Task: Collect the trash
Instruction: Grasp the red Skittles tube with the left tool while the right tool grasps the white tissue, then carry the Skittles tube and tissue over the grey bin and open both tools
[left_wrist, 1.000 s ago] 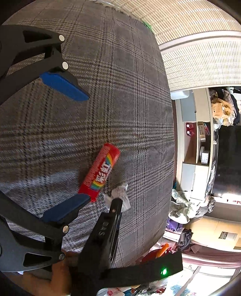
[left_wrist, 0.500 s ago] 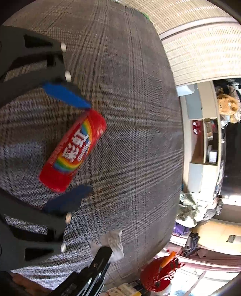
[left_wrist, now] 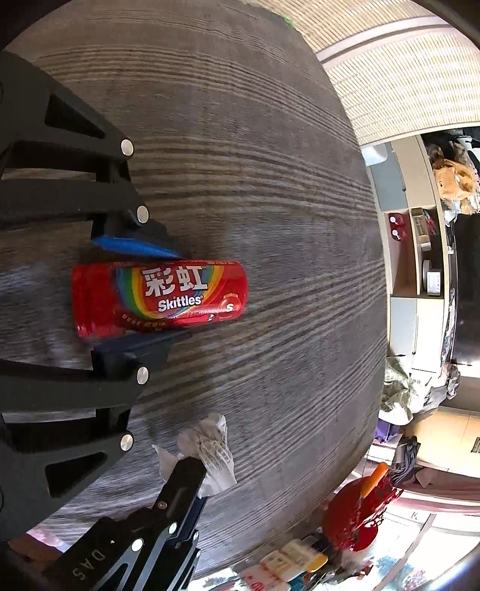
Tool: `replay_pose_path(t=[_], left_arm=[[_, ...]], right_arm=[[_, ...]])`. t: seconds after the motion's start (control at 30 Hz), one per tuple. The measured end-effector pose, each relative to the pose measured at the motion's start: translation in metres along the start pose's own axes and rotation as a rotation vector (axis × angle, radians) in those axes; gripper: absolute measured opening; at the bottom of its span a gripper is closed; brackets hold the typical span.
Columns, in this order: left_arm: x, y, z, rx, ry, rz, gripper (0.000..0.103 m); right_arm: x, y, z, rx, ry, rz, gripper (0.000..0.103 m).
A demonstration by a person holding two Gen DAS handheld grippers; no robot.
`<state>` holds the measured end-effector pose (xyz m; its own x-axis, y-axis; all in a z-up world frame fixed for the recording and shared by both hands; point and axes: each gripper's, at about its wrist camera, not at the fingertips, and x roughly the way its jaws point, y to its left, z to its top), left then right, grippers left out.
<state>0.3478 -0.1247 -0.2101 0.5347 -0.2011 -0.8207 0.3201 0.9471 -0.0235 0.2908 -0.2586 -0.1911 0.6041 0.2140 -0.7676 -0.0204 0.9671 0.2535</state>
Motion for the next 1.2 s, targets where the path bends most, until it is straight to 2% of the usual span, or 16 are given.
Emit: replay_pose_path(t=[0.27,0.43,0.8,0.97,1.2], left_arm=[[-0.045,0.0,-0.06,0.012,0.021,0.005,0.033],[-0.076,0.007,-0.1,-0.018,0.026,-0.004,0.033],[-0.132,0.012,-0.18,-0.044,0.028,-0.031,0.033],[-0.144,0.011,-0.212,-0.04,0.043,-0.027,0.033],[-0.141,0.009,-0.257,-0.048,0.083,-0.033,0.033]], right_arm=[[-0.03,0.016,-0.048,0.043,0.011,0.019,0.015],[-0.051,0.029,-0.081,0.071,0.016,0.045,0.015],[-0.1,0.057,-0.141,0.068,-0.011,0.033,0.015],[-0.11,0.064,-0.167,0.055,0.0,0.022,0.015],[-0.095,0.064,-0.205,0.082,0.057,-0.004,0.015]])
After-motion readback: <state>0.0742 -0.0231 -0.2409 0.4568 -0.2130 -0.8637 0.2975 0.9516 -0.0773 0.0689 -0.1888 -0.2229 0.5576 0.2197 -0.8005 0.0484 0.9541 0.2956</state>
